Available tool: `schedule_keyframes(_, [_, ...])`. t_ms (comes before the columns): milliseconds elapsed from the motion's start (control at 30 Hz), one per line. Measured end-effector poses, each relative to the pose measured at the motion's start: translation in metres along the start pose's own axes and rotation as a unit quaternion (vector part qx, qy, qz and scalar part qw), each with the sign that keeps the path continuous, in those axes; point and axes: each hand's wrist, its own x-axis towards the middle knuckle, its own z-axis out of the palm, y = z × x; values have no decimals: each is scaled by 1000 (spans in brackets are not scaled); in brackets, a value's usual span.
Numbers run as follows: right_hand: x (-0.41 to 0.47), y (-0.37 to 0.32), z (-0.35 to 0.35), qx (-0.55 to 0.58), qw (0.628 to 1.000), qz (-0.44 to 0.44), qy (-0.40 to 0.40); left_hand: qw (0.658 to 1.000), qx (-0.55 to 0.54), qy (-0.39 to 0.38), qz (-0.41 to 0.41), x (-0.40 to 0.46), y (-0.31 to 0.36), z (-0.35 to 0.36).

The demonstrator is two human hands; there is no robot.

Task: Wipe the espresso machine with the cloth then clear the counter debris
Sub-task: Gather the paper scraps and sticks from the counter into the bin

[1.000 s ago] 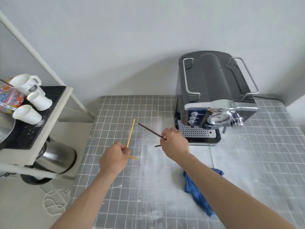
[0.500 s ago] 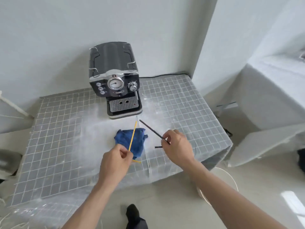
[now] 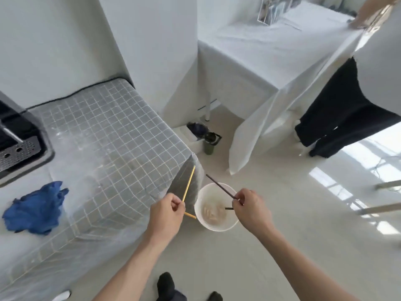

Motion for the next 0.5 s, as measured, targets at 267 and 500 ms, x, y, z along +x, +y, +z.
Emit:
schedule_keyframes(267, [48,108,47,-26,992,122,2,988,112,-100,-26,58,-19,124])
schedule_keyframes(500, [108,152,149,-84,987,135,-3,975,142,-138,-98,126,-96,217])
